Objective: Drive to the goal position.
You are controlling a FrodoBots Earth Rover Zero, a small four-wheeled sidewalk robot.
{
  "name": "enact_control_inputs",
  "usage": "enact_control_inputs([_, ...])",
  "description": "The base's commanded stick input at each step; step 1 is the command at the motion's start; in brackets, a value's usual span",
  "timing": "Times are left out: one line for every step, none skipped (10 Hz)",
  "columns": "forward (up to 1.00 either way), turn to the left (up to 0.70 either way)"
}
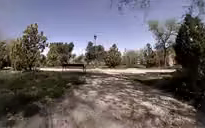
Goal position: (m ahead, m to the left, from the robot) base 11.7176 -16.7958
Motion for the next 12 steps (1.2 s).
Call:
enact_control_inputs([0.7, 0.0])
enact_control_inputs([0.7, 0.0])
enact_control_inputs([0.7, 0.0])
enact_control_inputs([0.7, 0.0])
enact_control_inputs([0.7, 0.0])
enact_control_inputs([0.7, 0.0])
enact_control_inputs([0.7, 0.0])
enact_control_inputs([0.7, 0.0])
enact_control_inputs([0.7, 0.0])
enact_control_inputs([0.7, 0.0])
enact_control_inputs([0.7, 0.0])
enact_control_inputs([0.7, 0.0])
